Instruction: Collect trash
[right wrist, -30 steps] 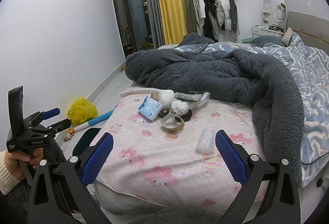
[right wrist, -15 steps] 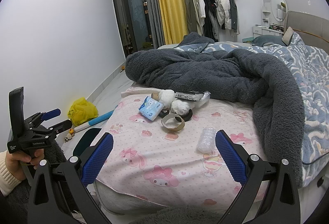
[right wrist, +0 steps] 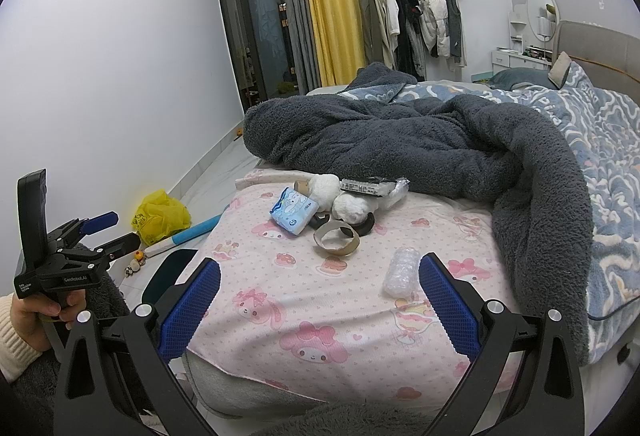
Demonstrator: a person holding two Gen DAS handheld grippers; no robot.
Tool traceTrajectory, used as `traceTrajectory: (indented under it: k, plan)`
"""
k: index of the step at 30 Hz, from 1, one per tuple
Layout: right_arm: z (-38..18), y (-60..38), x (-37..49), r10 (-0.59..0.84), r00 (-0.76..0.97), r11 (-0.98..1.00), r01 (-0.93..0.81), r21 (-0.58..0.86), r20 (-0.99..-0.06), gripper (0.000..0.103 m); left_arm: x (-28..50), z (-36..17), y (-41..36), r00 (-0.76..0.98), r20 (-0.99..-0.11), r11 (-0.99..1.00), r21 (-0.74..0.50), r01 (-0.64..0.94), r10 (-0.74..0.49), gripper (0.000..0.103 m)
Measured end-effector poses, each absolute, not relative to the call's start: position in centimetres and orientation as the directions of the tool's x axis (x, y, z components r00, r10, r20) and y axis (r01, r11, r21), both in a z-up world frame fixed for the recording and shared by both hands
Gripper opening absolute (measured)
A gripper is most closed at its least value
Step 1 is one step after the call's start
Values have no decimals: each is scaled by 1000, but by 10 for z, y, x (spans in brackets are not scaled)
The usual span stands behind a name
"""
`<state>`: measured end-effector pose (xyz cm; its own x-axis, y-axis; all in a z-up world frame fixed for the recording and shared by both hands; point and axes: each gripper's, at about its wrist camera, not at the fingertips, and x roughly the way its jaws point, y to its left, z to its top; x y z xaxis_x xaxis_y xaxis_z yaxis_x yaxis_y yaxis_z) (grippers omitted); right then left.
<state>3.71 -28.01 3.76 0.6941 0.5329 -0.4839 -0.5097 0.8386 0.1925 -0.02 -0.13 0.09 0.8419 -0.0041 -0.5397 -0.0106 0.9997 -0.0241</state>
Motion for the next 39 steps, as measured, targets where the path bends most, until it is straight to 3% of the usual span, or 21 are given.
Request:
traceTrajectory:
  k: [19, 25, 28, 33, 36, 39]
  plan:
    - [36, -272, 42, 485, 691, 857, -499, 131, -537, 100, 3, -3, 4, 834, -552, 999, -34, -13, -8, 100]
    - [32, -274, 59, 464, 697, 874, -462, 153, -547, 99, 13, 1, 7, 827, -562, 1000, 15, 5, 4, 99]
    - [21, -269, 72, 424, 689, 889, -439, 127, -587, 89, 16, 5, 6, 829, -559, 999, 27, 36, -15, 99]
    - [6, -267, 98, 391, 687, 907, -400, 130, -613, 82, 27, 8, -2, 834, -550, 995, 47, 87, -47, 97]
    - [-5, -266, 111, 366, 677, 917, -381, 122, -638, 73, 40, 3, -7, 825, -561, 990, 64, 126, -69, 87]
    - [-17, -269, 121, 361, 657, 920, -366, 139, -662, 70, 54, -4, -9, 824, -561, 983, 86, 161, -86, 86]
